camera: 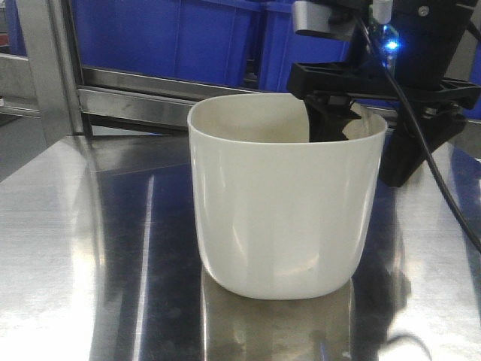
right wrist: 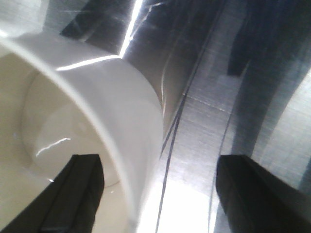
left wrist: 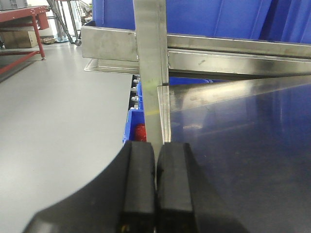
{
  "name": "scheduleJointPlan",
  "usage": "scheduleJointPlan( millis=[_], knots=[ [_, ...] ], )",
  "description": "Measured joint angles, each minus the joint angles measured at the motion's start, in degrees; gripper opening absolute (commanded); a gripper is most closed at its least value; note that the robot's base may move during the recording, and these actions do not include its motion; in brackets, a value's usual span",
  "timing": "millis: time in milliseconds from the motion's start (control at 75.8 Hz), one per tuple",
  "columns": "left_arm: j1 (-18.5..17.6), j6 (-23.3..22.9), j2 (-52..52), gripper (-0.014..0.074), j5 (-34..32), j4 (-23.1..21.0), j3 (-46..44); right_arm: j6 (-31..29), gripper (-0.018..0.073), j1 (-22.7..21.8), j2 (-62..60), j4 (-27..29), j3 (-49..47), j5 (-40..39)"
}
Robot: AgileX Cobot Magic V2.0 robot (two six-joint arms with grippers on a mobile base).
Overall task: Move white bin to right shelf second layer
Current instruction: 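Lower the right gripper onto the white bin's rim and close it, then lift the white bin off the table with the right gripper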
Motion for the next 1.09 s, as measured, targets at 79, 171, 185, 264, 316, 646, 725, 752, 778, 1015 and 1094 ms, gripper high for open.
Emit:
scheduleJointPlan(
  millis=[79, 171, 185, 264, 316, 646, 725, 752, 778, 1015, 1094],
  knots=[
    [0.00, 0.00, 0.00, 0.0085, 0.00, 0.00, 0.00, 0.00, 0.0590, 0.00, 0.48, -0.09, -0.07, -0.09],
    [0.00, 0.00, 0.00, 0.0085, 0.00, 0.00, 0.00, 0.00, 0.0580, 0.00, 1.03, -0.09, -0.07, -0.09],
    [0.00, 0.00, 0.00, 0.0085, 0.00, 0.00, 0.00, 0.00, 0.0571, 0.00, 1.16, -0.09, -0.07, -0.09],
    [0.00, 0.00, 0.00, 0.0085, 0.00, 0.00, 0.00, 0.00, 0.0485, 0.00, 1.29, -0.09, -0.11, -0.20],
    [0.00, 0.00, 0.00, 0.0085, 0.00, 0.00, 0.00, 0.00, 0.0389, 0.00, 1.29, -0.09, -0.11, -0.20],
    [0.00, 0.00, 0.00, 0.0085, 0.00, 0.00, 0.00, 0.00, 0.0049, 0.14, -1.50, -3.06, -0.83, -0.91],
    [0.00, 0.00, 0.00, 0.0085, 0.00, 0.00, 0.00, 0.00, 0.0050, 0.14, -3.61, -4.42, -0.83, -2.07],
    [0.00, 0.00, 0.00, 0.0085, 0.00, 0.00, 0.00, 0.00, 0.0050, 0.14, -4.47, -4.61, -0.83, -2.53],
    [0.00, 0.00, 0.00, 0.0085, 0.00, 0.00, 0.00, -0.09, 0.0050, 0.14, -5.58, -5.02, -0.83, -2.96],
    [0.00, 0.00, 0.00, 0.0085, 0.00, 0.00, 0.00, -0.12, 0.0050, -1.15, -13.98, -6.70, -0.83, -5.85],
    [0.00, 0.00, 0.00, 0.0085, 0.00, 0.00, 0.00, -0.12, 0.0050, -2.72, -16.90, -6.83, -0.83, -6.07]
  ],
)
